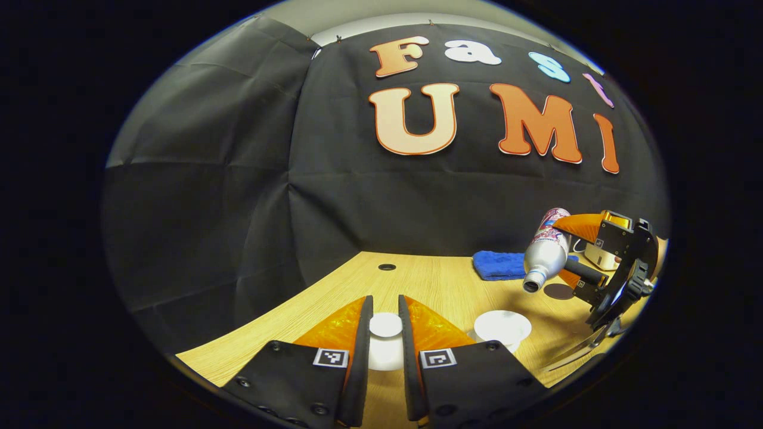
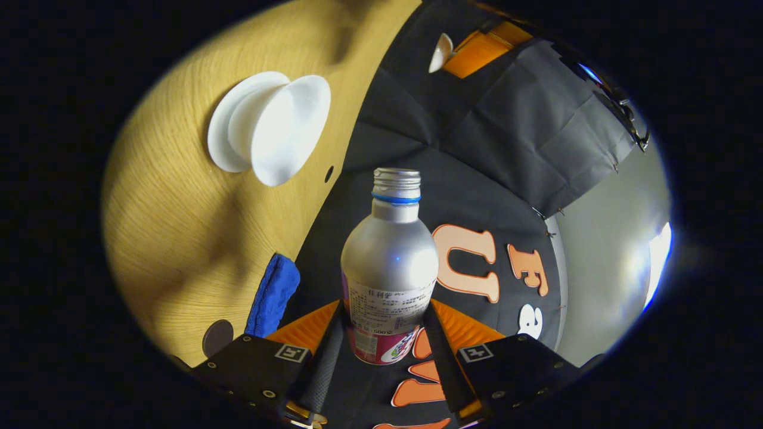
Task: Open the teacup lid with one hand, grasp the water bottle and pour water into the teacup with the other hand; after pouring, place the water bottle on the coaster and then close the teacup lid.
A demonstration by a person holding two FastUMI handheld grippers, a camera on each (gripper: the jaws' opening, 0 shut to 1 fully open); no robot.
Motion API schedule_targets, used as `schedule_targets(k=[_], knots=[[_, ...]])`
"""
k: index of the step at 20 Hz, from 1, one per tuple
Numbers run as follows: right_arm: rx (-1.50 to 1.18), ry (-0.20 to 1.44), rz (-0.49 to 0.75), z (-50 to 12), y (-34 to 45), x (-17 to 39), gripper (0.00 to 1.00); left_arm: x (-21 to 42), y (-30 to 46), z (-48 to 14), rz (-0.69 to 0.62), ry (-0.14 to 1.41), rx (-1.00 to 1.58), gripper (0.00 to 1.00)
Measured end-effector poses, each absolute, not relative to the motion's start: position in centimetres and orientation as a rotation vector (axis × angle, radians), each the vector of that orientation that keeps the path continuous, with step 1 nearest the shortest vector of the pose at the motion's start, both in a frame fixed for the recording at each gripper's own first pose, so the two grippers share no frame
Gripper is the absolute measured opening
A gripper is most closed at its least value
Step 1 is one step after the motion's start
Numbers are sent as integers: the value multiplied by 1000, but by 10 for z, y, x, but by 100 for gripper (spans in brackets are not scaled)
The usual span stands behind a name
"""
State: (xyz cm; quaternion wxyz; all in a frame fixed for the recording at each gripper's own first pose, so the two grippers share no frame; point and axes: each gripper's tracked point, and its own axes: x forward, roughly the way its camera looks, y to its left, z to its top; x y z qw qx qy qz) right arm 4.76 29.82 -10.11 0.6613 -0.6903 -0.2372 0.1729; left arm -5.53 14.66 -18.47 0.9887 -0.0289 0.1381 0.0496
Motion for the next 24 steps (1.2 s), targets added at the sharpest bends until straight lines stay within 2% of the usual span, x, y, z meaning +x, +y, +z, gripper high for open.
schedule_targets(k=[2,4,9,10,11,13,19,24], knots=[[-1489,-500,391,-96,293,49,76,-53,141,-181,91,272,-58,27],[-1418,-459,395,-93,288,51,76,-51,135,-176,81,266,-58,30],[-1236,-342,379,-83,270,63,76,-43,115,-165,52,239,-67,30],[-1200,-319,374,-82,264,67,77,-41,111,-163,45,236,-65,27],[-1166,-296,367,-81,257,70,77,-40,108,-161,41,232,-65,30],[-1087,-252,351,-77,244,77,77,-35,97,-158,28,228,-66,30],[-861,-124,315,-84,203,92,77,-23,62,-150,-11,224,-69,30],[-608,24,330,-104,177,105,77,-17,36,-146,-41,218,-64,30]])
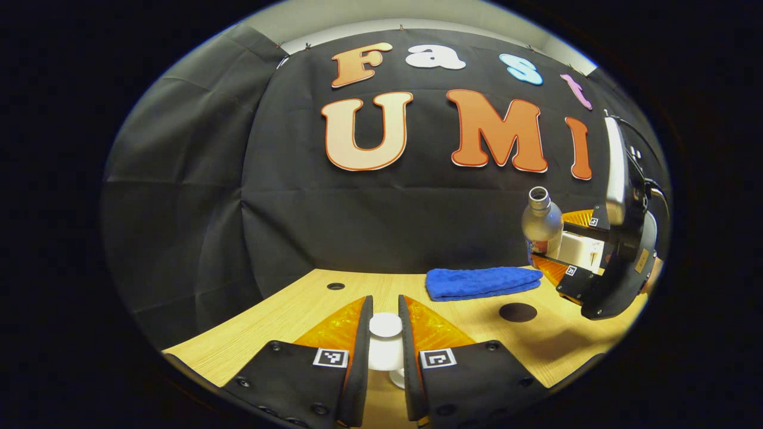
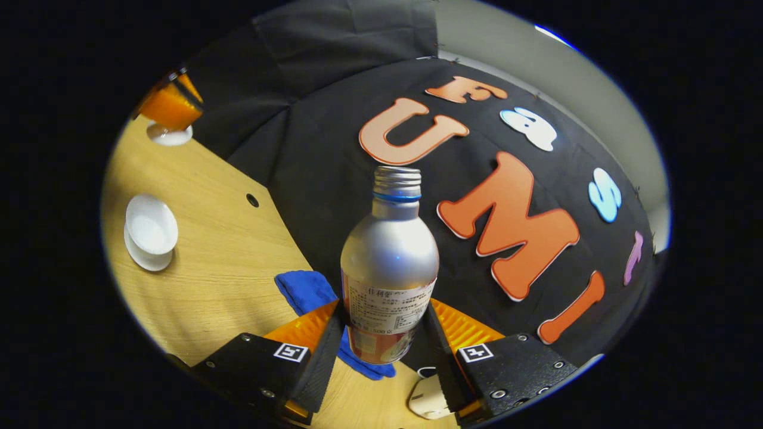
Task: Open the teacup lid with one hand, grasp the water bottle and pour water into the teacup with the other hand; after pouring, place the water bottle on the coaster and then close the teacup lid.
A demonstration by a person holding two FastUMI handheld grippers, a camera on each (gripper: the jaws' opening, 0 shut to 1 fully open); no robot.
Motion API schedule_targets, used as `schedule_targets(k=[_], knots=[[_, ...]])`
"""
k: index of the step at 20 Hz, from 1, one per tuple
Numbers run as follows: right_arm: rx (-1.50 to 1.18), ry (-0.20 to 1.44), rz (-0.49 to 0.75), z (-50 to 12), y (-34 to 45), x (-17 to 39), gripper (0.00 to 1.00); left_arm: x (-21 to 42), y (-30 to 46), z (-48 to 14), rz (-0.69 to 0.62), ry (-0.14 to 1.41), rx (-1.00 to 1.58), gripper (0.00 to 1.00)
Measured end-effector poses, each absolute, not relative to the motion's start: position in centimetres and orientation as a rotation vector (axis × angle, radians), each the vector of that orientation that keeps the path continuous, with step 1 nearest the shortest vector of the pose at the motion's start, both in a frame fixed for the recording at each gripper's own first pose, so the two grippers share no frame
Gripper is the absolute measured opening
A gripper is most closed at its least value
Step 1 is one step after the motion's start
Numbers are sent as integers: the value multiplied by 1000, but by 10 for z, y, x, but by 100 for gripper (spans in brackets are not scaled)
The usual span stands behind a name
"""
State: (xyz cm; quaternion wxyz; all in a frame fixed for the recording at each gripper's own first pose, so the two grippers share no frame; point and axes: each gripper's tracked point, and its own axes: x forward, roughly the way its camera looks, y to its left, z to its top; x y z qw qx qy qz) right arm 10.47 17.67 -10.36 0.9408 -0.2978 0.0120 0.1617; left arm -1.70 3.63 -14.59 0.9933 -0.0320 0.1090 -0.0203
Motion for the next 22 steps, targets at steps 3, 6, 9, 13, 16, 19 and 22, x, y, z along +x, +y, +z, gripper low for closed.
schedule_targets(k=[3,6,9,13,16,19,22], knots=[[-437,128,360,-120,164,110,77,-16,26,-146,-48,227,-61,30],[-270,208,389,-134,157,115,77,-16,20,-149,-49,237,-59,30],[-85,289,409,-157,160,120,77,-15,13,-152,-52,243,-56,30],[50,376,396,-184,157,124,77,-13,4,-158,-59,259,-57,30],[86,418,397,-202,157,129,77,-10,1,-162,-62,269,-66,30],[81,457,397,-221,164,131,77,-5,-1,-169,-61,281,-75,30],[79,482,400,-235,167,132,74,-7,-3,-180,-61,307,-75,30]])
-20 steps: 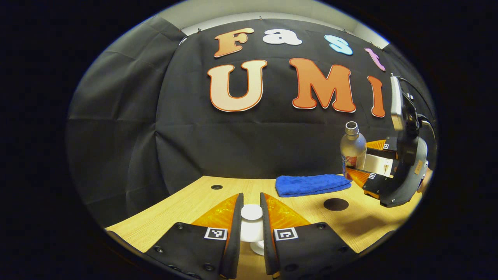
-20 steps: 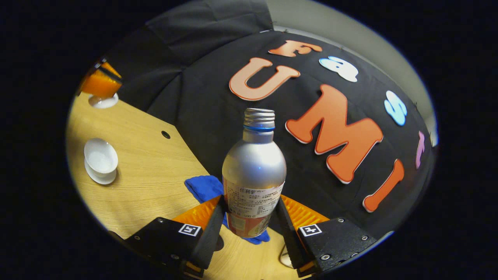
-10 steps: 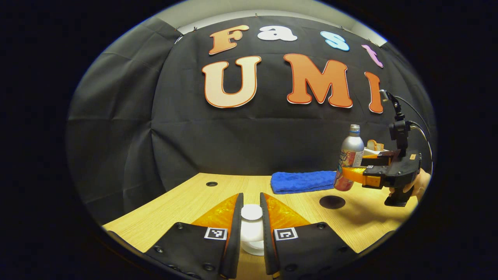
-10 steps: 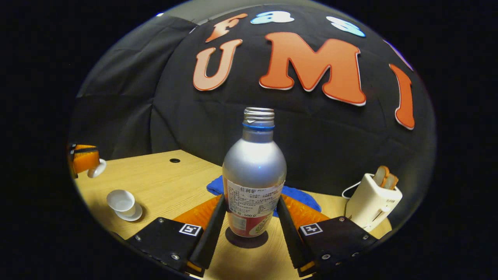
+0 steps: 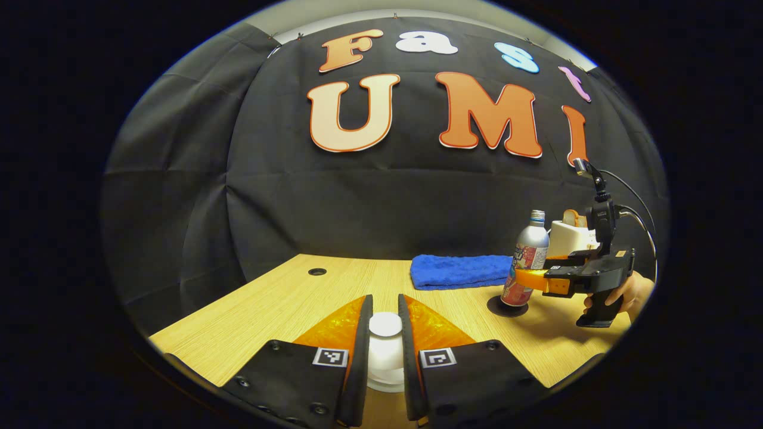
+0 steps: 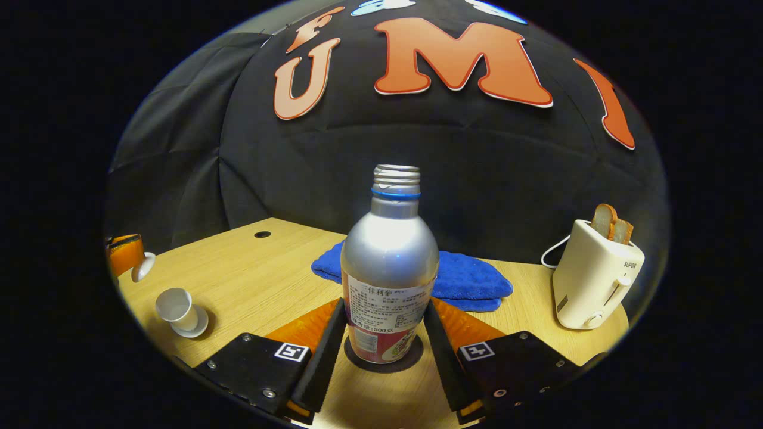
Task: Open the teacup lid with one hand, grasp the water bottle and pour water into the teacup with the other hand; after pouring, place the water bottle on the coaster and then close the teacup lid.
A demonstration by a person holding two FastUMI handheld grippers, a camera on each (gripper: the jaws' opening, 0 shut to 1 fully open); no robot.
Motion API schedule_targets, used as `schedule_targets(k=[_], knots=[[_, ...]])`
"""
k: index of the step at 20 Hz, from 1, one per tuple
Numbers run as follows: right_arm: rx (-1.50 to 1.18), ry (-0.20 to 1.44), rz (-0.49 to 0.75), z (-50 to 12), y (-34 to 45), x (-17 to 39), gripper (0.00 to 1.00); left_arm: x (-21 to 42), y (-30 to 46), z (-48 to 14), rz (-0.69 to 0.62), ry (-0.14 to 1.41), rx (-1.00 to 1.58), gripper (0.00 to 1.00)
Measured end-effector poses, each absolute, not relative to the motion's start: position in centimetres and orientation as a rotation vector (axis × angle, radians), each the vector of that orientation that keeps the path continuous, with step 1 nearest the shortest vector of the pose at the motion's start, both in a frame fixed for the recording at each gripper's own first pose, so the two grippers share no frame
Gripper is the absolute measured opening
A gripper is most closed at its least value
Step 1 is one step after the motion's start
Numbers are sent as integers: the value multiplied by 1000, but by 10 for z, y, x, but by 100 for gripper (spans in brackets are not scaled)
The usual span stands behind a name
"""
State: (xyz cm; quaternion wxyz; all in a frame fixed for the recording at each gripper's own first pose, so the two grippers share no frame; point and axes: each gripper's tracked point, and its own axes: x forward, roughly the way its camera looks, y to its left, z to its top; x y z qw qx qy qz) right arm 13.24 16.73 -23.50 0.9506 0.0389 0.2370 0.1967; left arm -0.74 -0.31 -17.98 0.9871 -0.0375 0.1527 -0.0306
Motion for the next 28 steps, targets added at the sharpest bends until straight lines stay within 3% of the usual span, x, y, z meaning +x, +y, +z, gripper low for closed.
schedule_targets(k=[11,13,17,19,22,28], knots=[[42,503,390,-250,166,132,79,2,-14,-200,-78,344,-88,33],[23,507,386,-251,164,131,79,3,-16,-208,-81,364,-93,30],[0,496,386,-247,163,130,83,0,-19,-227,-80,406,-83,30],[-8,486,384,-242,162,128,88,0,-20,-232,-82,411,-90,33],[-3,510,382,-241,156,120,95,-1,-24,-241,-82,431,-95,30],[-6,463,363,-209,137,101,98,-4,-25,-248,-72,438,-80,30]])
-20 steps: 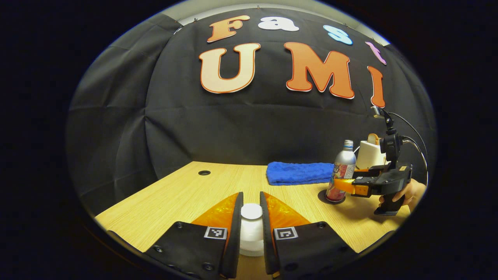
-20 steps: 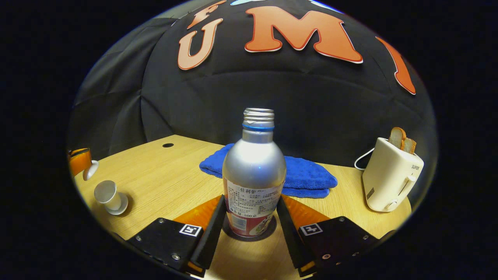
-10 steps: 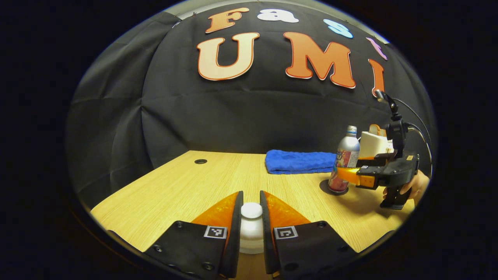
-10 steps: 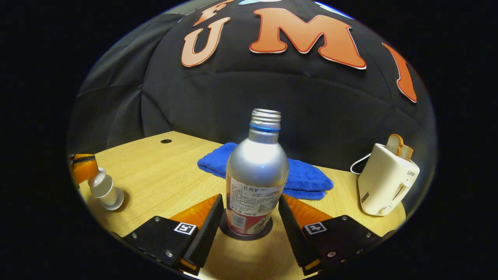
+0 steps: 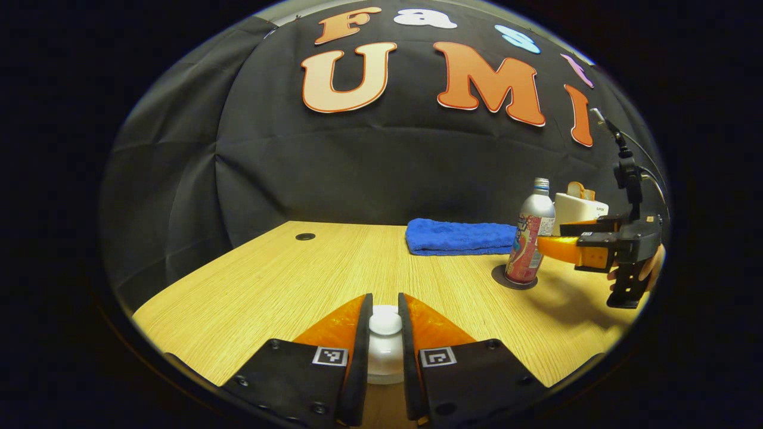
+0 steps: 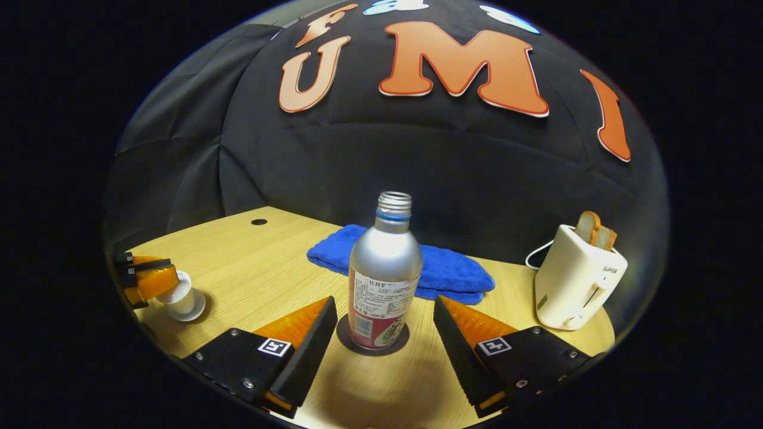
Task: Open the teacup lid with one hand, grasp the water bottle and pour water into the teacup with the other hand; after pouring, place the water bottle on the coaster and then close the teacup lid.
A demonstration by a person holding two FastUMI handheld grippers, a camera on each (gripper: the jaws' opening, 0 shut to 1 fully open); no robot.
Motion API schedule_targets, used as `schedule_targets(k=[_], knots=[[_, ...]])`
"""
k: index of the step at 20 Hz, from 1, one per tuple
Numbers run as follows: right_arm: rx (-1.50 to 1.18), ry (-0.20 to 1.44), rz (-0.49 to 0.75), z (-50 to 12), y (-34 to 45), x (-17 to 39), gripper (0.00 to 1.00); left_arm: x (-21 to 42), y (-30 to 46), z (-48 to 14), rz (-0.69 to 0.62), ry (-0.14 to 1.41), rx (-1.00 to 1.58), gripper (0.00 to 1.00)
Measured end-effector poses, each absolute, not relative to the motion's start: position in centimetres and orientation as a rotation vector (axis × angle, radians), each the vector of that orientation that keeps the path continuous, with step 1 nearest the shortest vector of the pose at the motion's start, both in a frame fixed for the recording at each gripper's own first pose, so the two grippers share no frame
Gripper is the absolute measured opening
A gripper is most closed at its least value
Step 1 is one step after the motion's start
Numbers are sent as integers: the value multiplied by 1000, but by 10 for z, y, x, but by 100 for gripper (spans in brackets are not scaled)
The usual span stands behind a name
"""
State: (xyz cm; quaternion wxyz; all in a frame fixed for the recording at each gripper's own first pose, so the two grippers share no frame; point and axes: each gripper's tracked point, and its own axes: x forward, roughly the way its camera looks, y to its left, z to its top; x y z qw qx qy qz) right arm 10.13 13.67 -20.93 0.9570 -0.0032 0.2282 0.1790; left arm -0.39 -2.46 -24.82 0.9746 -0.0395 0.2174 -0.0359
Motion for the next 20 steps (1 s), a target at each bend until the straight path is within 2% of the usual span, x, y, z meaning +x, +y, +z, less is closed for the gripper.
schedule_targets(k=[4,5,9,10,14,16,17,18,20], knots=[[-3,398,349,-179,122,82,98,-5,-24,-246,-63,441,-64,35],[0,379,343,-170,119,77,98,-4,-26,-242,-60,433,-66,32],[-77,286,274,-152,95,57,98,-1,-23,-210,-38,344,-64,52],[-96,262,253,-148,90,53,98,0,-24,-203,-36,327,-66,61],[-83,208,216,-119,70,32,98,0,-36,-160,-51,236,-59,71],[-53,197,217,-110,65,26,98,-1,-44,-138,-69,189,-61,84],[-51,184,207,-106,59,23,98,-2,-50,-127,-76,168,-60,99],[-51,166,192,-100,53,22,98,-2,-52,-120,-80,150,-61,100],[-55,137,164,-90,43,19,98,-3,-58,-102,-89,117,-72,93]])
